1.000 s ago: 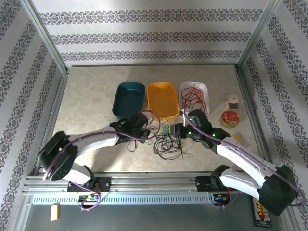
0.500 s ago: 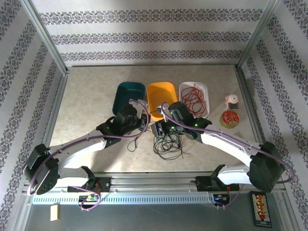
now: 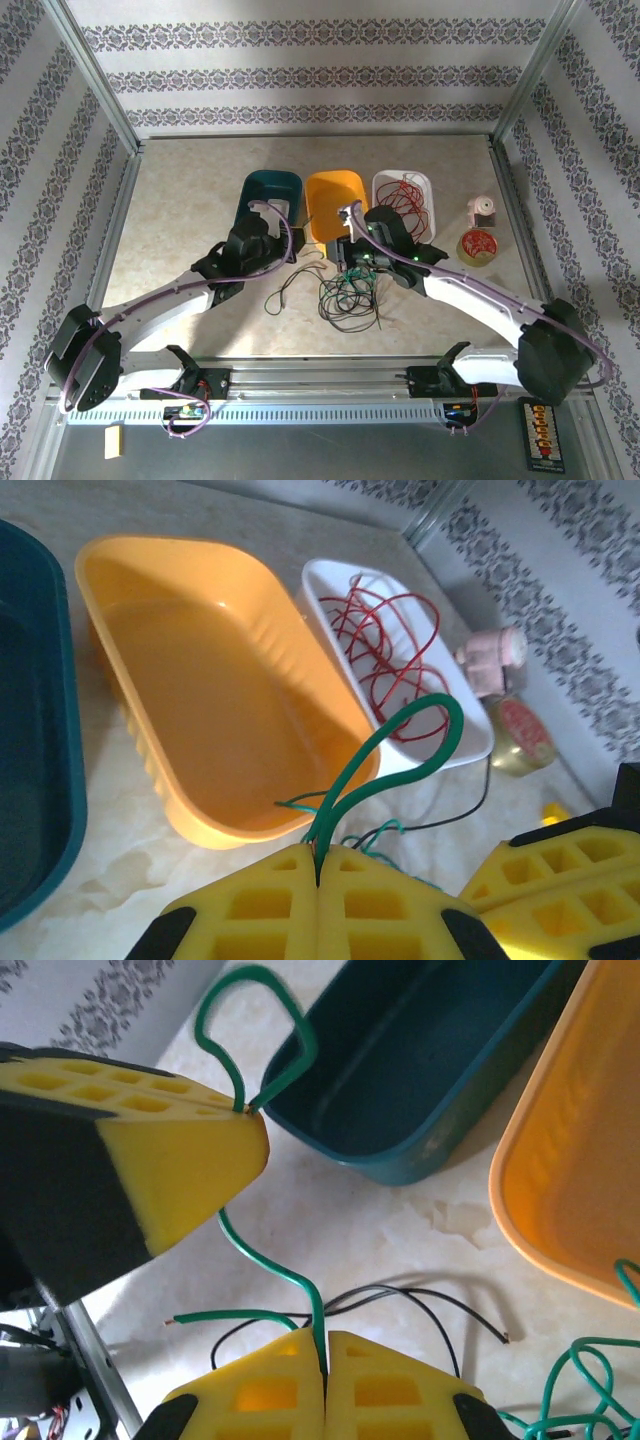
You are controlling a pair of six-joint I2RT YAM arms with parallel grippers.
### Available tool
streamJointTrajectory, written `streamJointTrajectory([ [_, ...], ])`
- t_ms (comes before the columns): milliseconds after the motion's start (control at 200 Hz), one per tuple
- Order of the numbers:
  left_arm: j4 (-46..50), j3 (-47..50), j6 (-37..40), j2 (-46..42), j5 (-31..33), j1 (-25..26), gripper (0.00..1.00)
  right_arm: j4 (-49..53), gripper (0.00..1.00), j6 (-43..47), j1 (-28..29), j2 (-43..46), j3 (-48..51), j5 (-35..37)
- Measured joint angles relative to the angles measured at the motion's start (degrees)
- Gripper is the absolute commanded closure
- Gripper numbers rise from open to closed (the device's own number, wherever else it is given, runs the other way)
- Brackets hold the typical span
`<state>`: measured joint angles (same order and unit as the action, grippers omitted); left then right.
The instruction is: Untangle the cables
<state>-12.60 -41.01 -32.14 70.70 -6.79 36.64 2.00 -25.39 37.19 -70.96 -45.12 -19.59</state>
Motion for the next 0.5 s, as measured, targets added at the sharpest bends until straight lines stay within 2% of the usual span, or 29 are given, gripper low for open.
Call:
streamJointTrajectory([
  [180, -3.8, 1.1, -2.5, -0.1, -5.2, -1.6, 1.00, -1.4, 1.00, -1.7, -2.6, 3.1, 2.4, -0.5],
  [235, -4.5, 1.1, -2.5, 0.2, -6.0, -1.9, 0.84, -1.4, 1.00, -1.9, -2.6, 3.1, 2.4, -0.5],
  [275, -5.0, 1.1, -2.5, 0.8, -6.3, -2.1, 0.65, -1.3, 1.00, -1.9, -2.6, 2.9, 2.1, -0.3],
  [315, -5.1, 1.1, -2.4, 1.2, -5.6, -2.8, 0.42, -0.3, 1.00, -2.0, -3.1, 2.3, 1.7, 0.5],
  [345, -5.1, 1.1, -2.4, 1.5, -4.9, -3.7, 0.31, 0.5, 1.00, -2.1, -3.9, 1.7, 1.3, 1.2],
  [420, -5.1, 1.1, -2.4, 1.8, -3.1, -5.6, 0.15, 2.4, 1.00, -2.8, -5.7, -1.6, -0.9, 3.3],
  [500, -5.1, 1.1, -2.5, 1.7, -1.5, -6.0, 0.11, 3.6, 1.00, -3.3, -7.1, -6.2, -4.1, 5.3],
])
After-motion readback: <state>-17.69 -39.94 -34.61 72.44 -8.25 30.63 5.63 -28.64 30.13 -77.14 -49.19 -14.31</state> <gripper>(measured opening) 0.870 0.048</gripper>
